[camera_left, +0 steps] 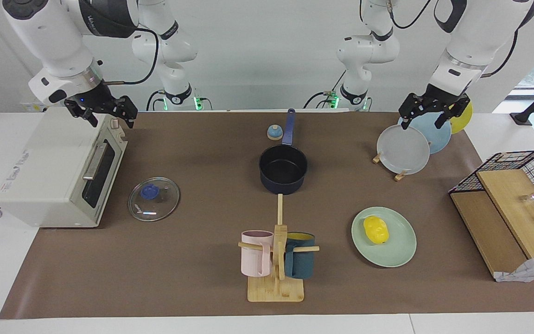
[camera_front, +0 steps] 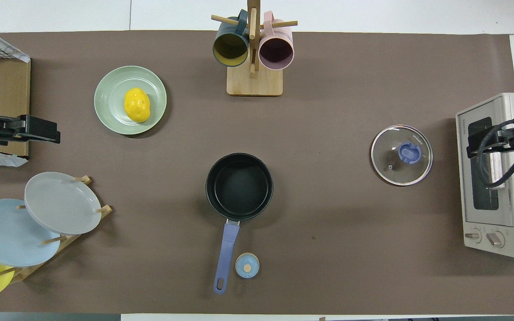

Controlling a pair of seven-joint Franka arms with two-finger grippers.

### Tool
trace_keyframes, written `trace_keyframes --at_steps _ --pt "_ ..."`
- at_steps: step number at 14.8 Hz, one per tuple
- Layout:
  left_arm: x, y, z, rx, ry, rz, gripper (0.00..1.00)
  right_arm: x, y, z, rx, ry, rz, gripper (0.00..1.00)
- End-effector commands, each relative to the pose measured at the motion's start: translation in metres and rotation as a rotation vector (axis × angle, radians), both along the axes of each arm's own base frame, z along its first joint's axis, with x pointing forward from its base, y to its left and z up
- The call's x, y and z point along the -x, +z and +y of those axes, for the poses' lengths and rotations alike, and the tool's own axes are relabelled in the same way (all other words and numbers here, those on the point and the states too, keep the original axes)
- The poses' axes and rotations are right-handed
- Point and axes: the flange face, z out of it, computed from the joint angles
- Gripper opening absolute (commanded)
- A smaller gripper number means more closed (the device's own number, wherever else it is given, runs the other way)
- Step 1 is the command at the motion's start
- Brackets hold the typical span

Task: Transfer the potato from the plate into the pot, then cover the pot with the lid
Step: 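Move the left gripper toward the yellow potato on the green plate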

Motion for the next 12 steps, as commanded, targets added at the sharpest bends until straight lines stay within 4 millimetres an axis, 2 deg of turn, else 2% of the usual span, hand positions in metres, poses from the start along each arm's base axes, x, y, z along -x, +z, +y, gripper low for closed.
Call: trace_keyframes --at_steps 1,8,11,12 --pt "0.004 0.000 0.001 0.009 0.012 0.005 1.00 0.004 0.001 -0.001 -0.018 -0.026 -0.013 1.00" --pt "0.001 -0.001 -0.004 0.014 0.009 -0.026 1.00 0.004 0.001 -0.001 -0.018 -0.026 -0.013 1.00" --pt "-0.013 -0.006 -0.007 0.022 0.019 -0.053 1.00 0.004 0.001 -0.001 -0.018 -0.026 -0.013 1.00" --pt "-0.027 -0.018 -0.011 0.022 0.014 -0.038 1.00 0.005 0.000 -0.001 -0.018 -0.020 -0.012 1.00"
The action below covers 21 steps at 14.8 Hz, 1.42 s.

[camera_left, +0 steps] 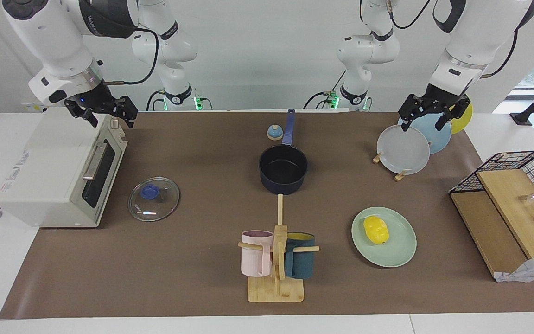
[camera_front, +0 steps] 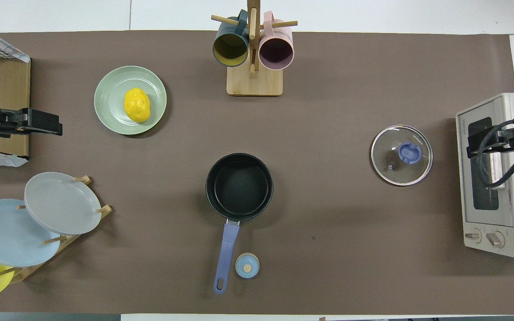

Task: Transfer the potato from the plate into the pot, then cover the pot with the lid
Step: 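Move the left gripper toward the yellow potato on the green plate, then grasp the potato with the left gripper while the right gripper reaches the lid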

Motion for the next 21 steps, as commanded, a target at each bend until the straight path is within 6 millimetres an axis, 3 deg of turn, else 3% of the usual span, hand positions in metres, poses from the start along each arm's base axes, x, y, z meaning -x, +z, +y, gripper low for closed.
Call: trace_keyframes --at_steps 1,2,5,7,10,14,16,21 --pt "-0.035 -0.031 -0.010 0.016 0.008 0.021 1.00 0.006 -0.001 -0.002 -0.020 -0.009 -0.008 1.00" --pt "-0.050 -0.052 -0.013 0.017 0.004 0.050 1.00 0.007 -0.008 -0.002 -0.024 0.018 0.002 1.00" --pt "-0.105 -0.115 -0.055 0.026 -0.043 0.088 1.00 0.009 -0.035 0.005 -0.030 0.118 -0.071 1.00" --pt "-0.129 -0.153 -0.058 0.038 -0.035 0.064 1.00 0.000 -0.063 0.016 -0.029 0.144 -0.105 1.00" --pt "-0.154 -0.219 -0.059 0.038 -0.004 0.059 1.00 -0.034 -0.120 0.021 -0.031 0.157 -0.110 1.00" --pt "-0.162 -0.251 -0.060 0.018 0.029 0.029 1.00 -0.037 -0.185 0.021 -0.034 0.195 -0.113 1.00" --pt "-0.157 -0.274 -0.063 -0.006 0.067 0.007 1.00 -0.034 -0.193 0.030 -0.033 0.211 -0.141 1.00" --pt "-0.149 -0.291 -0.061 -0.012 0.132 0.024 1.00 -0.028 -0.233 0.032 -0.034 0.221 -0.158 1.00"
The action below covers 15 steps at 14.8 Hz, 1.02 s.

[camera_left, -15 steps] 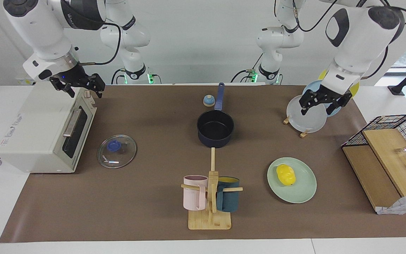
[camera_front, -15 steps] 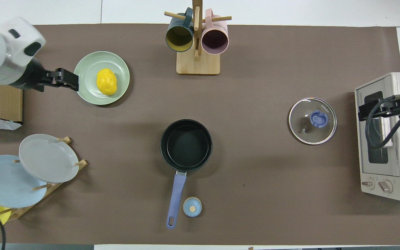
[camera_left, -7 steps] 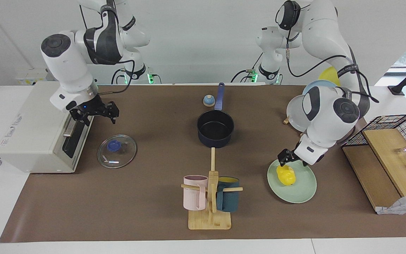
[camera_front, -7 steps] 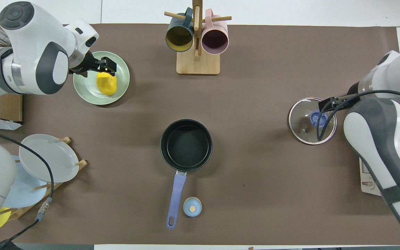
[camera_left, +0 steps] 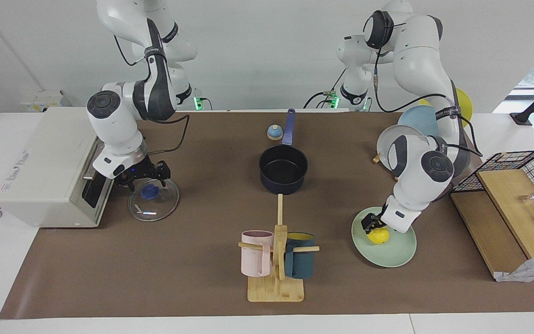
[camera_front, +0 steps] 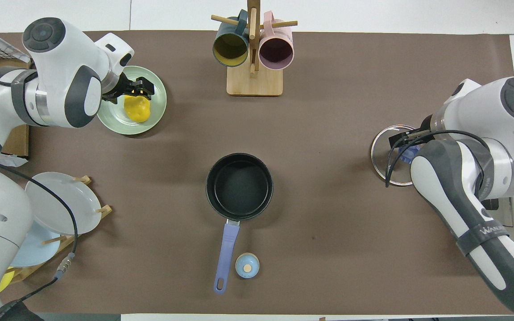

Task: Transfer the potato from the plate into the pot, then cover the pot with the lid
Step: 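Grasp the potato with the left gripper while the right gripper reaches the lid, then carry the potato with the left gripper over the black saucepan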

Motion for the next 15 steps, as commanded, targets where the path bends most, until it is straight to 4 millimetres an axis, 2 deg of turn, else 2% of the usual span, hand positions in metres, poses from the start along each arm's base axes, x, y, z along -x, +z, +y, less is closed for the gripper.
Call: trace_keyframes --at_steps 1,3,5,6,7,8,9,10,11,13,15 --pt "0.007 -0.007 -0.001 -0.022 0.044 -0.022 1.00 0.012 -0.021 -0.008 -0.016 0.007 -0.009 1.00" --pt "0.011 -0.015 -0.001 -0.020 0.070 -0.030 1.00 0.013 -0.025 -0.009 -0.016 0.005 -0.009 1.00" --pt "0.012 -0.016 0.001 -0.020 0.094 -0.030 1.00 0.011 -0.038 -0.011 -0.016 -0.001 0.000 1.00" --pt "0.012 -0.016 0.001 -0.020 0.095 -0.028 0.93 0.010 -0.040 -0.009 -0.016 0.004 -0.004 1.00" --pt "0.011 -0.014 0.001 -0.019 0.095 -0.033 0.79 0.010 -0.049 -0.011 -0.014 0.007 0.009 1.00" --pt "0.010 -0.012 0.000 -0.017 0.094 -0.037 0.53 0.008 -0.057 -0.015 -0.015 0.024 0.010 1.00" --pt "0.009 -0.008 0.000 -0.016 0.088 -0.042 0.13 0.007 -0.060 -0.023 -0.015 0.034 0.004 1.00" --pt "0.007 -0.004 0.000 -0.014 0.088 -0.049 0.00 0.007 -0.060 -0.028 -0.013 0.036 0.005 1.00" --pt "0.006 0.001 -0.002 -0.014 0.087 -0.044 0.00 0.007 -0.060 -0.028 -0.015 0.035 0.005 1.00" --pt "0.004 0.022 -0.007 -0.011 0.085 -0.031 0.00 0.008 -0.062 -0.027 -0.015 0.034 0.011 1.00" --pt "0.015 0.073 -0.011 -0.005 0.073 -0.042 0.00 0.011 -0.065 -0.028 -0.015 0.032 0.017 1.00"
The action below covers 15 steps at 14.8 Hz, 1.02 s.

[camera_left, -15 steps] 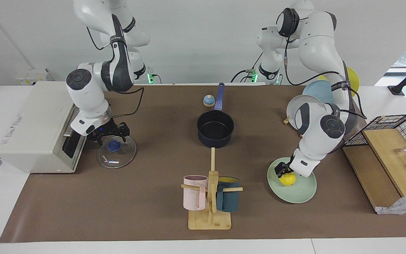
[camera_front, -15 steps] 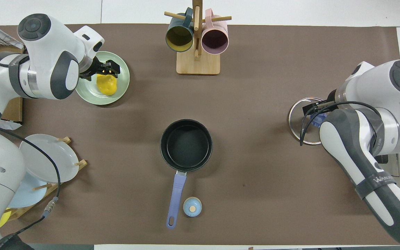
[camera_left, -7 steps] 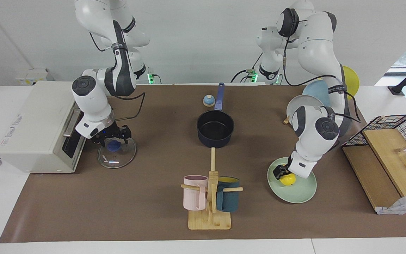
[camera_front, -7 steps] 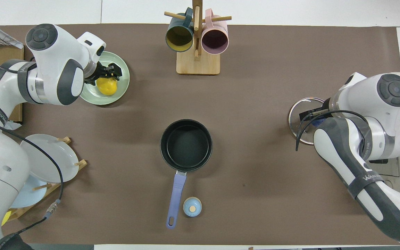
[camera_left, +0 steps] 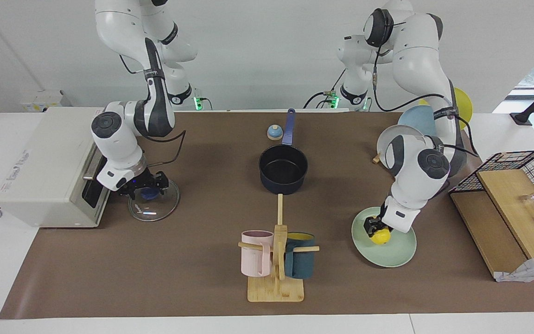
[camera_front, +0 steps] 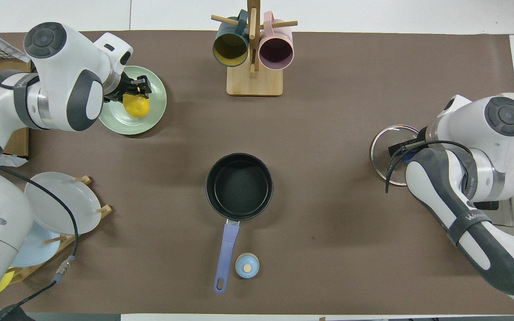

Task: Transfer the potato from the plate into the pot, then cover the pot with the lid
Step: 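Carry the potato with the left gripper over the black saucepan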

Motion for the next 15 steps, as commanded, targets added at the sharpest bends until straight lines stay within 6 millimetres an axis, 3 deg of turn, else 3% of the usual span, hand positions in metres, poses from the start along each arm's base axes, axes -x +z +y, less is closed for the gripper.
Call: trace_keyframes --at_steps 1,4,6,8,11,13,15 --pt "0.044 0.111 -0.038 0.028 -0.037 0.002 0.00 0.006 -0.003 -0.002 -0.016 0.011 0.000 0.99" --pt "0.104 0.174 -0.097 0.021 -0.046 0.033 0.00 0.007 -0.003 -0.002 -0.016 0.012 0.007 0.93" --pt "0.150 0.183 -0.142 -0.003 -0.086 0.058 0.00 0.008 -0.004 -0.001 -0.016 0.015 0.010 0.91" --pt "0.194 0.169 -0.186 -0.013 -0.098 0.059 0.00 0.008 -0.004 -0.002 -0.016 0.015 0.015 0.89" --pt "0.243 0.121 -0.220 0.004 -0.149 0.011 0.00 0.008 -0.003 -0.001 -0.016 0.018 0.014 0.84" --pt "0.259 0.085 -0.242 0.011 -0.184 0.010 0.00 0.008 -0.003 0.000 -0.017 0.019 0.014 0.79" --pt "0.264 0.059 -0.245 0.008 -0.198 0.017 0.00 0.008 -0.003 -0.001 -0.017 0.018 0.014 0.71"
